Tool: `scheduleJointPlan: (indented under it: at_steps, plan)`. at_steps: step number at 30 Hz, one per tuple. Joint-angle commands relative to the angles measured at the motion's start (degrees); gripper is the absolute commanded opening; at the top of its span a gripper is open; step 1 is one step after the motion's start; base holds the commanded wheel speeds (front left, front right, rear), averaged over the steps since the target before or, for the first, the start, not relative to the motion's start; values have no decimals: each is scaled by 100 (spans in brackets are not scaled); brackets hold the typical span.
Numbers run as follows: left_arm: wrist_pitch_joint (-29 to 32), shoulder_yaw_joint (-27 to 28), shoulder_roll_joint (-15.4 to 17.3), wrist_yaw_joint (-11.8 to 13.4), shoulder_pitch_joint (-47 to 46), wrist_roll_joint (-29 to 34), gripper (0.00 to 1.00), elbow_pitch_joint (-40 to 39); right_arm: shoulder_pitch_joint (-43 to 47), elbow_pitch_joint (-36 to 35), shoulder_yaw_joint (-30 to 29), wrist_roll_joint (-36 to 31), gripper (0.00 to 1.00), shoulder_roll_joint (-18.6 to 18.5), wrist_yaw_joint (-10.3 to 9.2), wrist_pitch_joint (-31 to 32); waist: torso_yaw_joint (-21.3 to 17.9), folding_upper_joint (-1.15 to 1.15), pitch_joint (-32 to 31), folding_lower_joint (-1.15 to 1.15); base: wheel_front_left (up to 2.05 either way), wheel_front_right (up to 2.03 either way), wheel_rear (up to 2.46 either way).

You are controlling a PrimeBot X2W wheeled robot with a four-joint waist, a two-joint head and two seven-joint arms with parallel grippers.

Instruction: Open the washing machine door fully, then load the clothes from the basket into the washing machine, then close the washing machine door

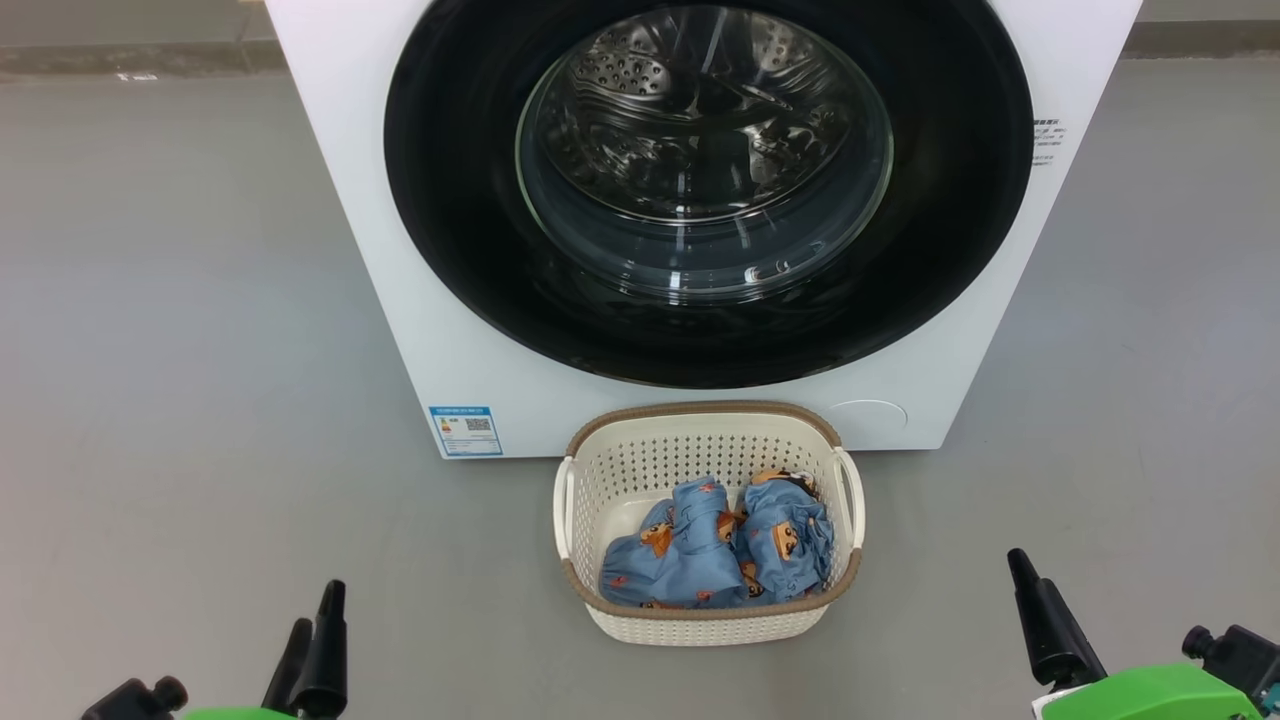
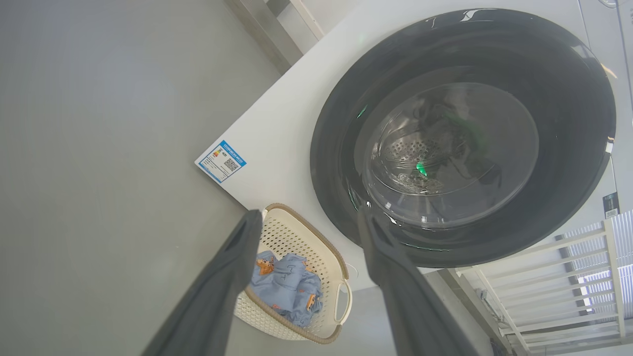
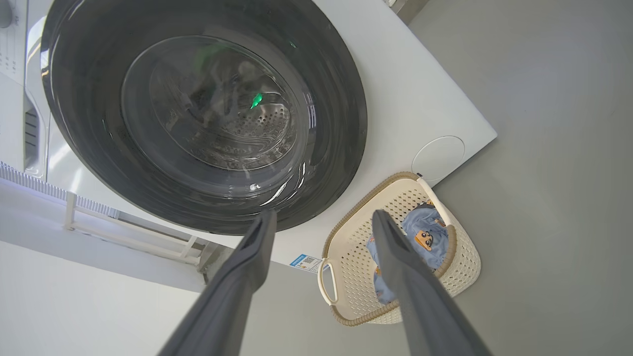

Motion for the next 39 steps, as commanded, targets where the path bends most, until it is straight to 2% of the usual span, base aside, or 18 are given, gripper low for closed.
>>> scheduleJointPlan:
  at_steps: [1, 9, 39]
  plan:
    - [-77, 56, 116, -8, -77, 207, 100, -193, -145, -120, 128, -194, 100, -109, -3, -74, 7, 0, -1, 0, 0, 0, 0]
    - [-212, -11, 124, -9, -52, 747, 100, -241, -136, -67, 234, -823, 100, -215, -3, -208, 39, 0, 3, 0, 0, 0, 0]
    - [-718, -100, 137, -13, -11, 2900, 100, -506, -25, -126, -14, -2886, 100, -291, -5, -711, 119, 0, 117, 0, 0, 0, 0]
